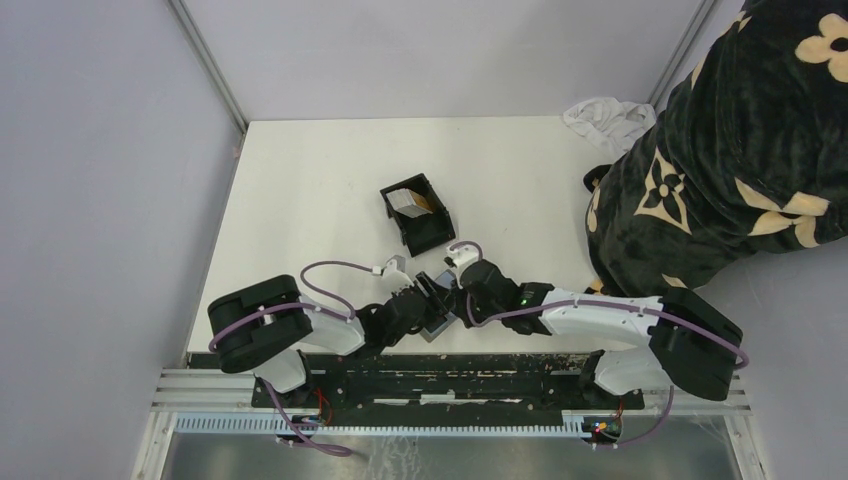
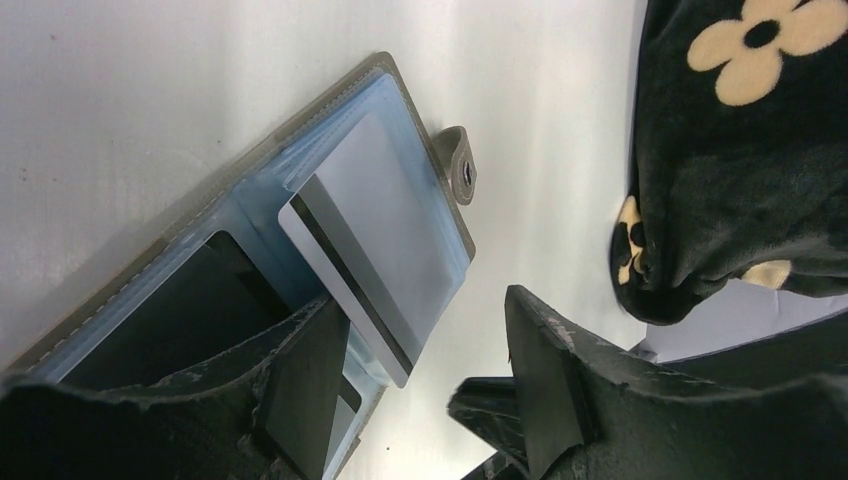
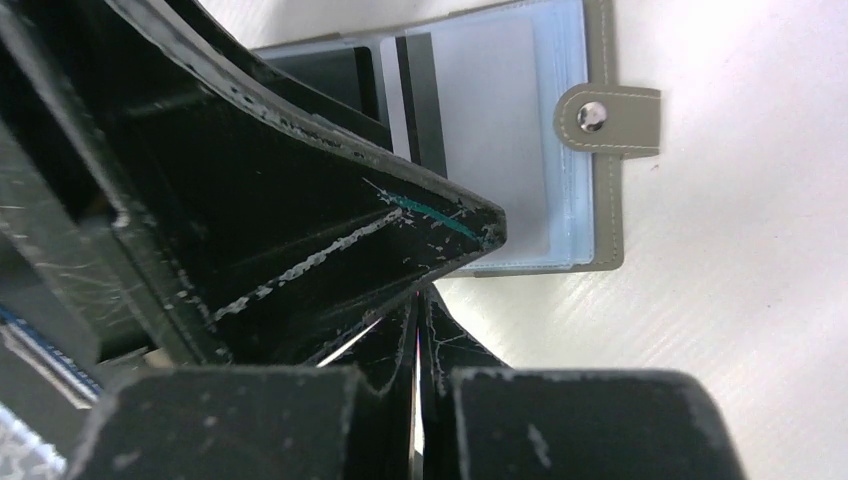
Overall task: Put the credit cards into the card holder
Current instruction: Insert the credit card into the card holder.
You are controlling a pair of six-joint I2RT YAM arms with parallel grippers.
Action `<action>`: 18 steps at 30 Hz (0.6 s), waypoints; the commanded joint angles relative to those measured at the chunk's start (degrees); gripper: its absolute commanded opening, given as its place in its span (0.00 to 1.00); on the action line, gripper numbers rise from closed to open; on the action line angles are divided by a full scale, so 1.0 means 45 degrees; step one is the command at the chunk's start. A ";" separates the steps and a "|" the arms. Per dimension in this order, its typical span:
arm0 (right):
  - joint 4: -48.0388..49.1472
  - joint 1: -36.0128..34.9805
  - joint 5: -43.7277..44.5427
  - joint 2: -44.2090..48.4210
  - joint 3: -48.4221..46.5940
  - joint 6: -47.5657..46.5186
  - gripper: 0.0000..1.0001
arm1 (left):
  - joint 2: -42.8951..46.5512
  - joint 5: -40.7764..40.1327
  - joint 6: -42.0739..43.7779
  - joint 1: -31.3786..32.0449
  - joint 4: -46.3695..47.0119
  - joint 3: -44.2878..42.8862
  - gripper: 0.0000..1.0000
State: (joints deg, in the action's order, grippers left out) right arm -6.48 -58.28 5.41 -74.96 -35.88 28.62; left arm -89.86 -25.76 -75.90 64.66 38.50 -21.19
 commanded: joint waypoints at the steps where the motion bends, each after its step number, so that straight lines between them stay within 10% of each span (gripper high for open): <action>1: 0.1709 -0.0605 0.0927 -0.0702 -0.0117 -0.0220 0.01 | -0.0154 0.0769 -0.0462 0.0088 -0.0268 0.0458 0.68; 18: 0.4048 -0.1769 0.2255 -0.0955 0.0534 0.0024 0.01 | -0.0007 0.1092 -0.1159 0.0066 0.0777 0.0999 0.67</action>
State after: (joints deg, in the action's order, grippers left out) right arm 2.61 -64.95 14.68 -79.79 -32.82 28.03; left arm -89.21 -24.88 -80.07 64.34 43.55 -17.39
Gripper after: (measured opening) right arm 0.014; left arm 0.673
